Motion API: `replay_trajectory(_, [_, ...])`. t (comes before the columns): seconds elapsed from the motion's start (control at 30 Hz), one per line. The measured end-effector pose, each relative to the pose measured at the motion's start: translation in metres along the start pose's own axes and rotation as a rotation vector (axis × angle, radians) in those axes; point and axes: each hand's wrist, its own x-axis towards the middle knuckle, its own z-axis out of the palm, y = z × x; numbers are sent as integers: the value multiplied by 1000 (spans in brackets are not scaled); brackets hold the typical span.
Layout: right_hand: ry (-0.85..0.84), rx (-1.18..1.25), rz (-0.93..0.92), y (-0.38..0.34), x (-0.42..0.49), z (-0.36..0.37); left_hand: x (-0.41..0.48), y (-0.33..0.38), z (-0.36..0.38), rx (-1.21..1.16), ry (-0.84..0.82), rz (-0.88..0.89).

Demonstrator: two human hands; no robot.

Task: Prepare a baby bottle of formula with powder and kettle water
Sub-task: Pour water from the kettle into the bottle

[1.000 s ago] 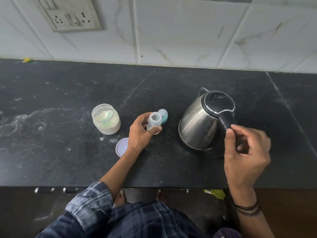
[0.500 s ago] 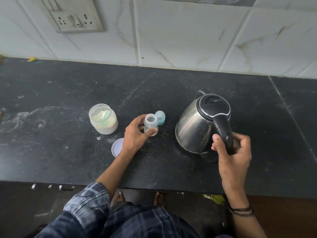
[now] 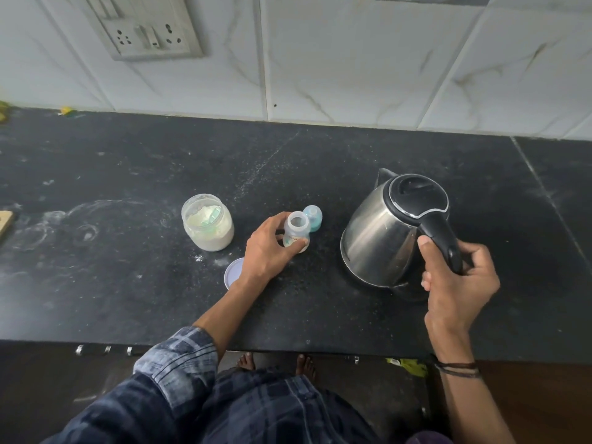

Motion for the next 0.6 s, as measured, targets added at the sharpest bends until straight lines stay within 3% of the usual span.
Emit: replay_trajectory(0.6, [-526, -91, -43, -39, 44, -11, 11, -4, -9, 82, -77, 129])
